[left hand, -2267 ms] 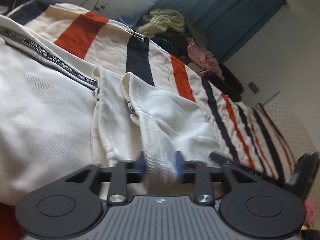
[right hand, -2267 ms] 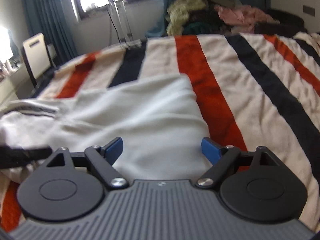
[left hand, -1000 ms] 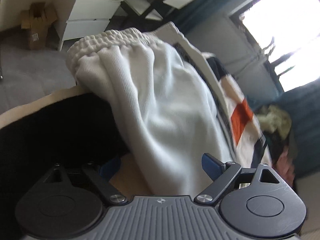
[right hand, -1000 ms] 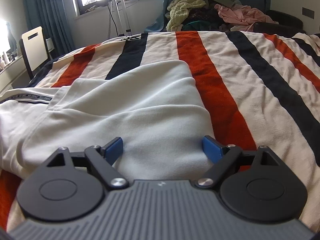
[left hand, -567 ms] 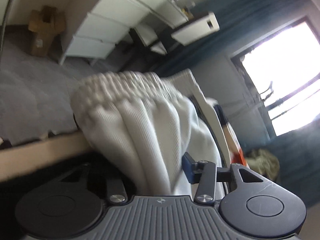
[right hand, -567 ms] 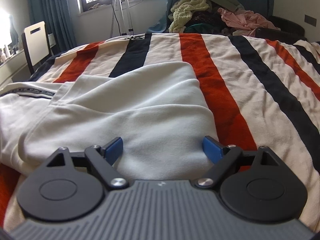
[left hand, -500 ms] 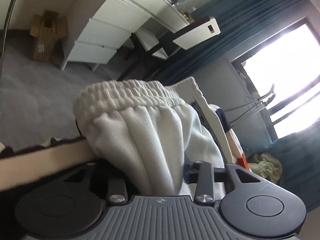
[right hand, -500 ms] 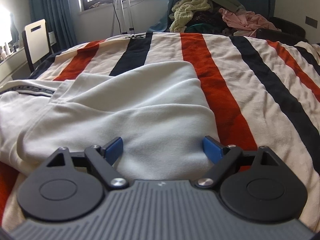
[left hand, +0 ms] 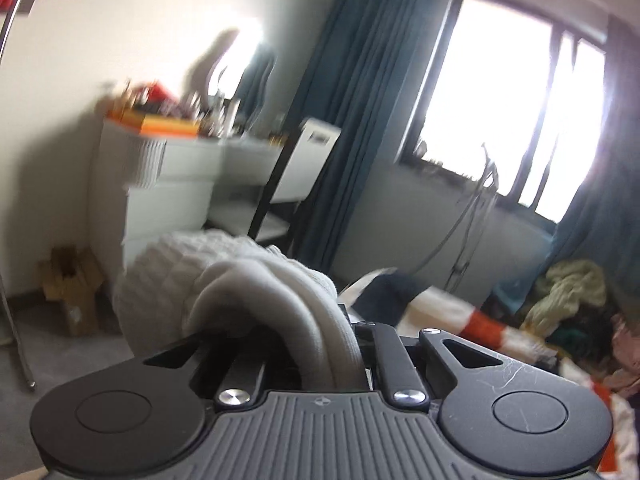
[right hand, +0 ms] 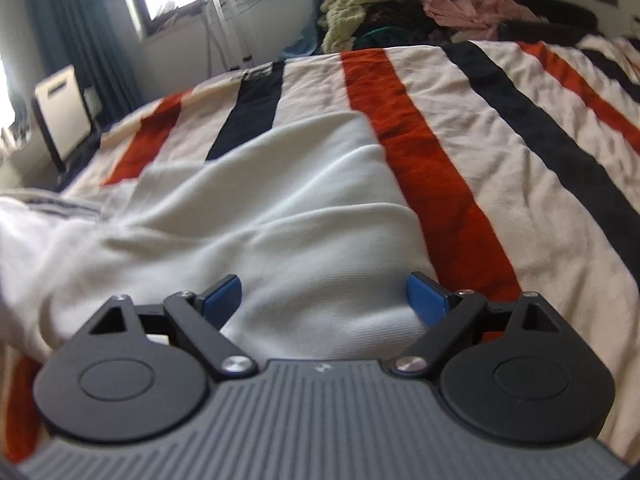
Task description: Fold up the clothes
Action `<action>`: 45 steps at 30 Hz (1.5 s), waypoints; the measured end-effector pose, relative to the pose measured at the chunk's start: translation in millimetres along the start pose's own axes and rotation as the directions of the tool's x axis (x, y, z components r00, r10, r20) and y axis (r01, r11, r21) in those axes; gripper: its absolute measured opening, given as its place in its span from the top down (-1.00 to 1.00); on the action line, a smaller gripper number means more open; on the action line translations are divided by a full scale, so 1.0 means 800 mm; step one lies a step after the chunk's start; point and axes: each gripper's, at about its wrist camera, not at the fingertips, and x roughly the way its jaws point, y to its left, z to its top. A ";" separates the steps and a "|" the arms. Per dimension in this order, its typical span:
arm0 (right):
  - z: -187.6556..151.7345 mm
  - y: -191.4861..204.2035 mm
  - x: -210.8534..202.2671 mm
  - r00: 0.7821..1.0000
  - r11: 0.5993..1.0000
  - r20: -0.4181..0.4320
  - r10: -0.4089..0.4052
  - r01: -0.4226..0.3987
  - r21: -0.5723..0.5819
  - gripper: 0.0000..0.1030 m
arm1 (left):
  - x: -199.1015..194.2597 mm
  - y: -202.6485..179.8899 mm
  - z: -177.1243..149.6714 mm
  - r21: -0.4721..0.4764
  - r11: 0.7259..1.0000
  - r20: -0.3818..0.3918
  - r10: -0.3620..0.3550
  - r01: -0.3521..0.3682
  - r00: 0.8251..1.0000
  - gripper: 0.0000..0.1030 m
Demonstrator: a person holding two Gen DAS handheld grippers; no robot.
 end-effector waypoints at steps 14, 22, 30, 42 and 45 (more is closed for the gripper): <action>0.023 -0.102 -0.033 0.997 0.905 0.081 0.011 -0.045 0.423 -0.77 | -0.095 -0.285 -0.045 0.081 0.977 0.163 -0.209 0.198 0.964 0.79; 0.034 -0.130 -0.050 0.987 0.874 0.158 -0.031 -0.050 0.484 -0.77 | -0.105 -0.397 -0.218 0.337 0.878 0.071 -0.383 0.339 0.921 0.78; 0.036 -0.144 -0.037 0.983 0.842 0.185 0.015 -0.112 0.528 -0.77 | -0.043 -0.425 -0.324 0.438 0.772 -0.190 -0.421 0.461 0.887 0.60; 0.033 -0.150 -0.044 0.919 0.726 0.361 0.159 -0.357 0.588 -0.80 | -0.027 -0.354 -0.276 0.456 0.743 -0.295 -0.394 0.491 0.870 -0.57; 0.038 -0.138 -0.057 0.904 0.761 0.393 0.169 -0.373 0.530 -0.80 | -0.050 -0.325 -0.260 0.447 0.737 -0.320 -0.397 0.507 0.860 -0.63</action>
